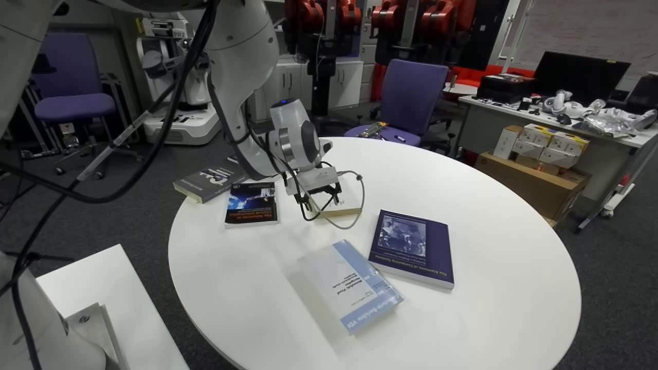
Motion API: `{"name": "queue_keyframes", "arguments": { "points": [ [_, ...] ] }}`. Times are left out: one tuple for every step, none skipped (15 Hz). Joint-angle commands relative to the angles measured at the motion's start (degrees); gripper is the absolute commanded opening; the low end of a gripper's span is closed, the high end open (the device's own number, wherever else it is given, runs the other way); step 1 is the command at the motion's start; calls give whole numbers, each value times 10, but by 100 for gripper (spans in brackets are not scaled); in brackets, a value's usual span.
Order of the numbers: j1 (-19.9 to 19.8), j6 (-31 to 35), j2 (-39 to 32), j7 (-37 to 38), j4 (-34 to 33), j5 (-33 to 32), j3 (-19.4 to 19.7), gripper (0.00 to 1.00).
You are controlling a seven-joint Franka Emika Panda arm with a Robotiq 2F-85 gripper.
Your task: Move the blue book to the right
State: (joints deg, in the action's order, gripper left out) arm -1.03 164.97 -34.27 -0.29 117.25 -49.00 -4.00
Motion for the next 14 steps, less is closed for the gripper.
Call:
{"name": "queue_keyframes", "arguments": {
  "points": [
    [40, -72, -19, 53, -50, 47, -17, 100],
    [72, -89, -23, 51, -61, 91, 5, 100],
    [83, -108, -30, 64, -74, 114, 13, 100],
    [92, -127, -36, 71, -86, 142, 22, 100],
    [96, -135, -41, 72, -93, 167, 29, 100],
    [101, -146, -45, 73, -100, 191, 36, 100],
    [103, -152, -50, 76, -107, 215, 45, 100],
    [104, -158, -53, 73, -113, 240, 51, 100],
    [105, -162, -56, 79, -118, 258, 57, 100],
    [105, -165, -59, 83, -122, 274, 62, 100],
    [107, -170, -61, 89, -126, 286, 69, 100],
    [107, -172, -62, 94, -129, 298, 74, 100],
    [106, -174, -59, 98, -129, 310, 76, 100],
    [105, -171, -54, 103, -125, 318, 79, 100]
  ]
}}
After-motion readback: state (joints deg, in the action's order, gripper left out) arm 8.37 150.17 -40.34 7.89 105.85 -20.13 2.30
